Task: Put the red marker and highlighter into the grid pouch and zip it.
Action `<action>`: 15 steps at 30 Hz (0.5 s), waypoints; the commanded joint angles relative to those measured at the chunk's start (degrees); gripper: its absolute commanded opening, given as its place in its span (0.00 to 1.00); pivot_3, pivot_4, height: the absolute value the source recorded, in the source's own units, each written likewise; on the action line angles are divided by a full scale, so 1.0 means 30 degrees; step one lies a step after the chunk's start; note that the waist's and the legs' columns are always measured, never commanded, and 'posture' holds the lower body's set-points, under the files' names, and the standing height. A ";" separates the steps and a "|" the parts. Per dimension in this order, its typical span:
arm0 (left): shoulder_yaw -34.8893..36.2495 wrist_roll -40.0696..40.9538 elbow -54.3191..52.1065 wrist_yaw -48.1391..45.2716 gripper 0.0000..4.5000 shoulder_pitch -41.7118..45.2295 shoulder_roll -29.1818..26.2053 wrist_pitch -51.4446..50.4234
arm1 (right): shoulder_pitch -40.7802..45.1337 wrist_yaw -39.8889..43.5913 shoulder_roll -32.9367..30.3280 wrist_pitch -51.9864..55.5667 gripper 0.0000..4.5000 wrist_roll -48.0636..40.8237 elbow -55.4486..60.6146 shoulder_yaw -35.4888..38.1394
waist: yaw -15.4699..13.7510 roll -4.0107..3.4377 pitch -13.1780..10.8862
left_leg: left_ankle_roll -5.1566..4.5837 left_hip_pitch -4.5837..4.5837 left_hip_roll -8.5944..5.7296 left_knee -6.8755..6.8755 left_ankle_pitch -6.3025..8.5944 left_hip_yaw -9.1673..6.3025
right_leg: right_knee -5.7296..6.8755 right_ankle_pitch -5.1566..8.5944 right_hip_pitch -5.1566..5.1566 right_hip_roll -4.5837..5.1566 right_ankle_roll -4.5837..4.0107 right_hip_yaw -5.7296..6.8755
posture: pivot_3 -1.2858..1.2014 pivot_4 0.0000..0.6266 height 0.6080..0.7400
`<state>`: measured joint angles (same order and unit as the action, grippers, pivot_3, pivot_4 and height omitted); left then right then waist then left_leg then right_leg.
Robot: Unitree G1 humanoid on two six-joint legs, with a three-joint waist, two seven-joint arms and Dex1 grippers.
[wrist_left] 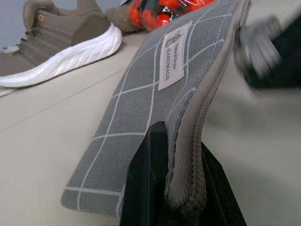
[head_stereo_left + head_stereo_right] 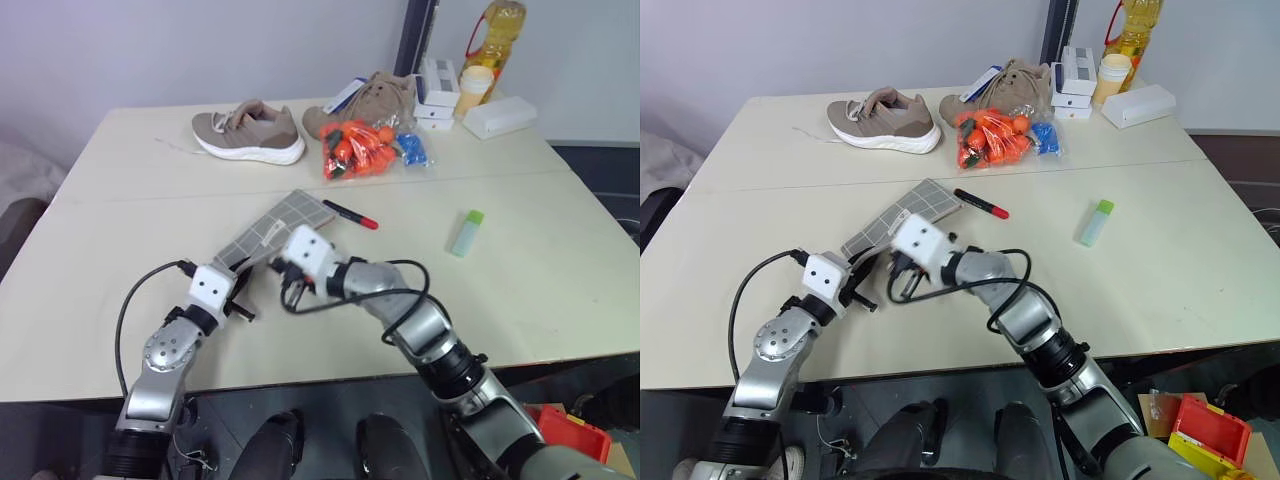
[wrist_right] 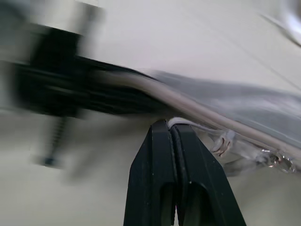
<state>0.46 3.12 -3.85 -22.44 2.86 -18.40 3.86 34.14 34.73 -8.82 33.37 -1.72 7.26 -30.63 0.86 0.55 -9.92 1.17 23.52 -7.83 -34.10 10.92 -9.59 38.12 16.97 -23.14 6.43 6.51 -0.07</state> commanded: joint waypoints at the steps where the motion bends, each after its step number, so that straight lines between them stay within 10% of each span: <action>1: -0.0294 -0.0190 -0.1048 0.0340 0.00 0.0255 0.0246 -0.0353 | 0.1033 0.0676 0.0347 -0.0914 0.01 0.0309 0.0824 -0.0555 | -0.0011 0.0001 0.0000 | 0.0000 0.0000 0.0000 -0.0004 0.0000 -0.0002 | 0.0000 0.0000 -0.0009 -0.0002 0.0000 0.0003 | 0.52 0.24 1.00; 15: -0.0379 -0.0397 -0.1006 0.1665 0.00 0.1715 0.1542 -0.1786 | 0.1913 0.2111 0.0119 -0.2268 0.01 0.1191 0.0157 -0.0689 | -0.0018 0.0011 0.0001 | 0.0003 -0.0001 -0.0001 -0.0014 -0.0001 -0.0004 | -0.0002 -0.0001 0.0006 -0.0007 0.0002 0.0011 | 0.52 0.24 1.00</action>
<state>-0.33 1.92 -5.03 -17.87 6.89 -13.96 -1.88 38.76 40.32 -9.14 27.83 1.93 6.60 -32.22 0.80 0.59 -9.92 1.18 23.52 -7.83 -34.14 10.92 -9.60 38.11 16.96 -23.12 6.40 6.51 -0.04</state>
